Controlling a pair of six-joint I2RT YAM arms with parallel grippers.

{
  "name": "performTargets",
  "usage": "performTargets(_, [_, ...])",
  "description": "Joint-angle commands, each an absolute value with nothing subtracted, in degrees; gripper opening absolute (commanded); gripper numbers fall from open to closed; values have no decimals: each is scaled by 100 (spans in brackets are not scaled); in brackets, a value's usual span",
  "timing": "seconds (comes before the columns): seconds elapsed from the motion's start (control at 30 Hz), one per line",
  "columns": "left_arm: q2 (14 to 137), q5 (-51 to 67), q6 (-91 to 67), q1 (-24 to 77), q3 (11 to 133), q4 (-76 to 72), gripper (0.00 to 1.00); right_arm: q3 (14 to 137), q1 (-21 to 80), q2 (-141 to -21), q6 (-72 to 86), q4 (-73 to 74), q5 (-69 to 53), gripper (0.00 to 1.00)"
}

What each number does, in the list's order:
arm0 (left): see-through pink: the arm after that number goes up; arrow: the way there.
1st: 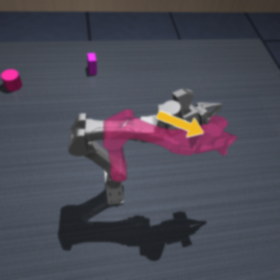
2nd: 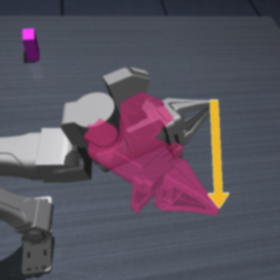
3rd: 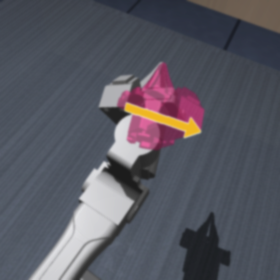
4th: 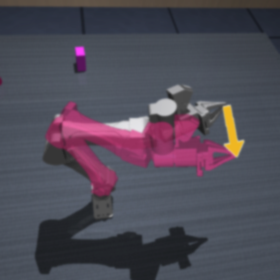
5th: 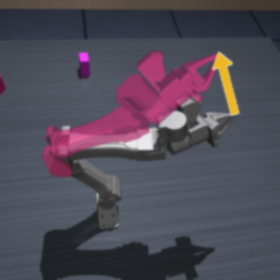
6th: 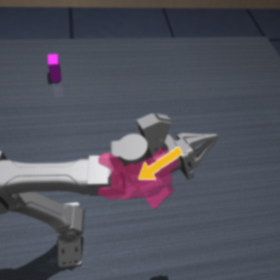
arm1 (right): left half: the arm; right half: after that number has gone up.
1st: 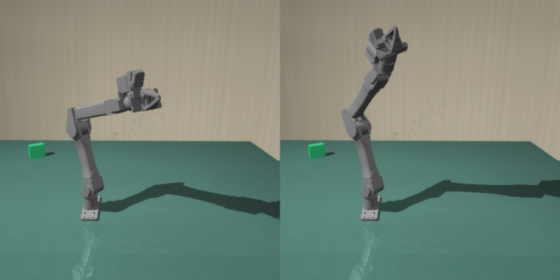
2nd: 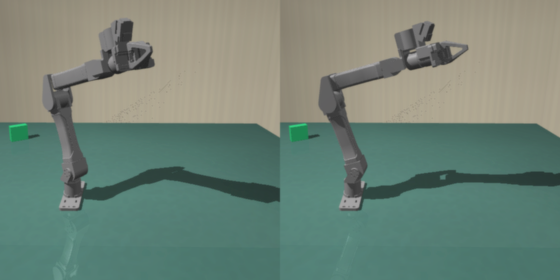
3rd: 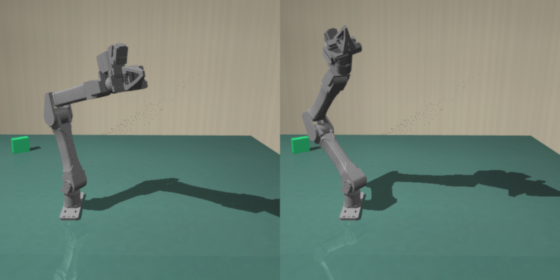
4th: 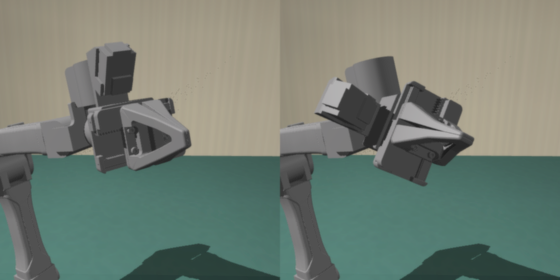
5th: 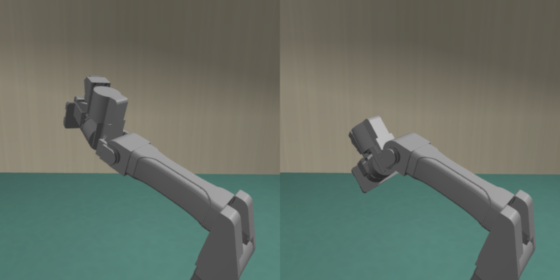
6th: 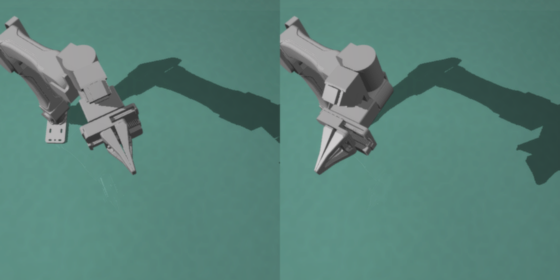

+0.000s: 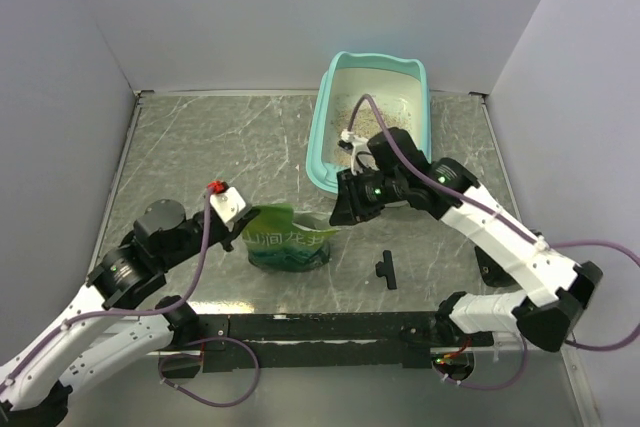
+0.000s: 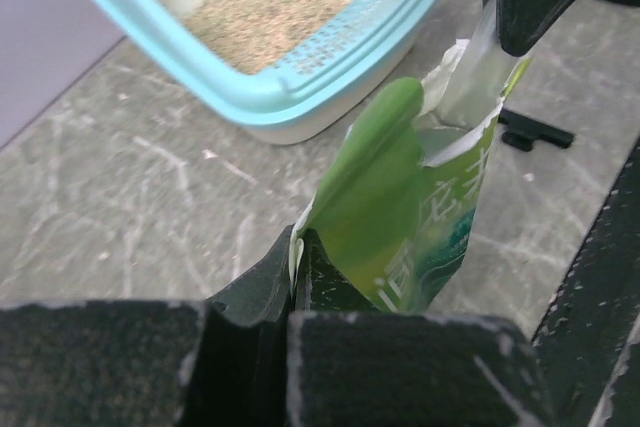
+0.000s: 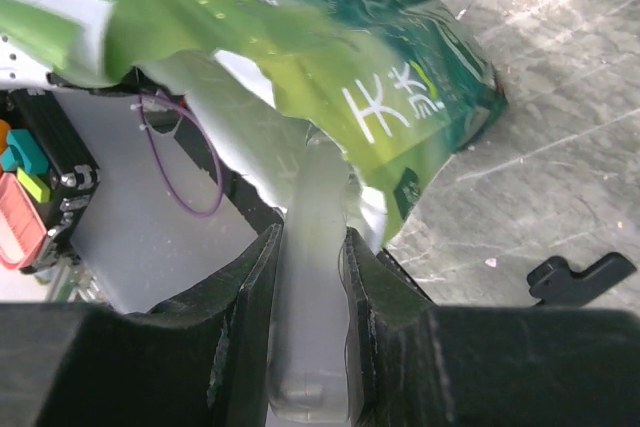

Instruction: Fill the litter box with clean litter

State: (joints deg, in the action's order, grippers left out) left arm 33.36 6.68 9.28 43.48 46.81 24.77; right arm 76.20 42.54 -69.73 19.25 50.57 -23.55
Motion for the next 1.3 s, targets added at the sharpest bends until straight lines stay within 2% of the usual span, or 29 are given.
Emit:
performTargets(0.0, [3006,-228,1274,4324,5369,2557,1,8506,4377,-7363,1995,5291,-2452,0])
performTargets(0.23, [3208,-536,1292,4377,5739,2953,1,10034,4913,-8357,2057,5782,-2180,0])
performTargets(0.4, [3208,-396,1020,4377,5503,2866,1,10231,4948,-8709,1882,6099,-1969,0])
performTargets(0.73, [3076,114,511,4377,4720,2207,1,9353,4948,-8719,1723,6100,-1705,0])
performTargets(0.97, [3120,729,369,4377,4298,1811,1,8421,4852,-8640,1845,5503,-2056,0])
performTargets(1.27, [3024,791,229,4377,3824,1573,1,6664,4579,-8420,2591,3535,-2908,0])
